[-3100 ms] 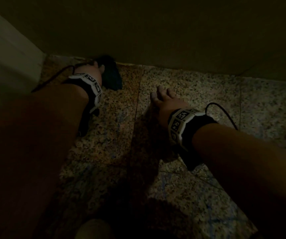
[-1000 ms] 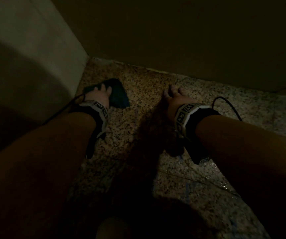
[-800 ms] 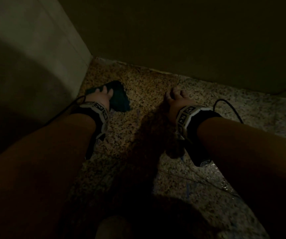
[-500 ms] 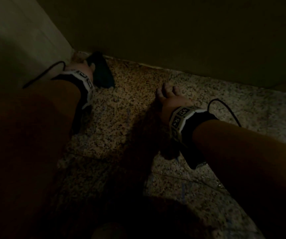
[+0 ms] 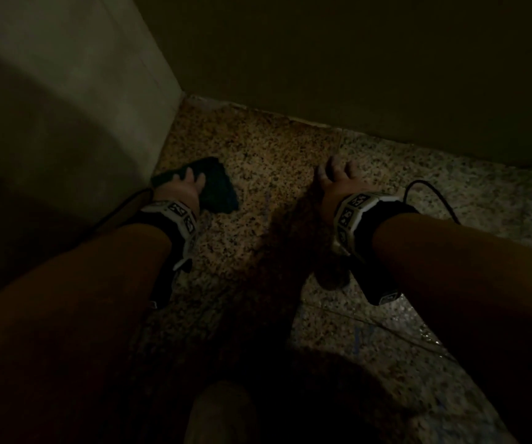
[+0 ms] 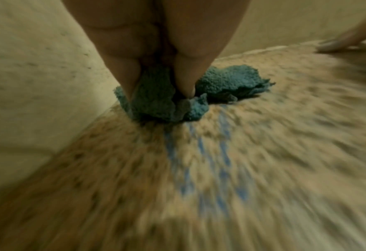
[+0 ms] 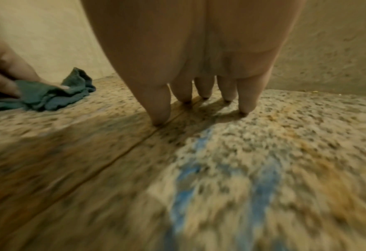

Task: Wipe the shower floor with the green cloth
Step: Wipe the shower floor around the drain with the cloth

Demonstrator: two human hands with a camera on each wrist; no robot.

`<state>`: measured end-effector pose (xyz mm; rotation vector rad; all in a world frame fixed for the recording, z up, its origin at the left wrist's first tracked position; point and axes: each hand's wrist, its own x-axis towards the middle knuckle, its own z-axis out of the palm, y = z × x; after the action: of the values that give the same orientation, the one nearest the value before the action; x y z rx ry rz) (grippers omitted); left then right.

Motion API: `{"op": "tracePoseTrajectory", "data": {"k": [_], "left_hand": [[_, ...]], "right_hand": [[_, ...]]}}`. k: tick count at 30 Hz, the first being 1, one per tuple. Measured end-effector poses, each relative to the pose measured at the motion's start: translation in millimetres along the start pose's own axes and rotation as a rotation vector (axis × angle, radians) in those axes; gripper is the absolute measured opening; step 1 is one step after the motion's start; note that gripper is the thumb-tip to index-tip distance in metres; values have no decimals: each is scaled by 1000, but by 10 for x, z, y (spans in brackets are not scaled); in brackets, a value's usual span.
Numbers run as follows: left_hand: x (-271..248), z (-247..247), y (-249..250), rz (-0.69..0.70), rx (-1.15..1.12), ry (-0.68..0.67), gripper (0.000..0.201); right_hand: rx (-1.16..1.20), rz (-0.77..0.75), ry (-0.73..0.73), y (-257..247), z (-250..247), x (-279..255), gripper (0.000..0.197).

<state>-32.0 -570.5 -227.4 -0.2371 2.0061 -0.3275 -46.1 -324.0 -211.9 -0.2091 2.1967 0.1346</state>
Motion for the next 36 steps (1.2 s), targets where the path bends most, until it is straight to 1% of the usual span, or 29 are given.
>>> {"op": "tracePoseTrajectory", "data": {"k": [3,6,11,16,20,24,27,29,32,34,36], "left_hand": [[-46,85,28,-4,-21,-23,93],[-22,57,35,-1,-11,-12,95],[90,-237,-31,-9,23,34,97],[64,-466,-4,-31,26,75,86],[26,-368,8,-18,34,65,86],[-132,-92,77,28,117,2,95],[-205,161,140,87,38,-30,95],[-257,232,181,85,5,-45,98],[-321,165,215,85,16,-51,101],[-287,51,227,98,26,-43,103],[-196,-96,265,80,17,-19,102]], "right_hand": [[-13,1,2,-1,78,31,91],[-18,-18,6,23,91,30,87],[1,4,-26,12,72,33,89],[51,-19,-23,48,86,47,83],[32,-14,-18,45,105,58,85],[27,-8,-6,37,105,74,85],[20,-16,14,49,128,63,85],[-6,-19,23,50,156,40,85],[-32,-19,27,52,163,17,86],[-22,-26,22,51,157,21,86],[3,-36,18,60,160,35,86]]}}
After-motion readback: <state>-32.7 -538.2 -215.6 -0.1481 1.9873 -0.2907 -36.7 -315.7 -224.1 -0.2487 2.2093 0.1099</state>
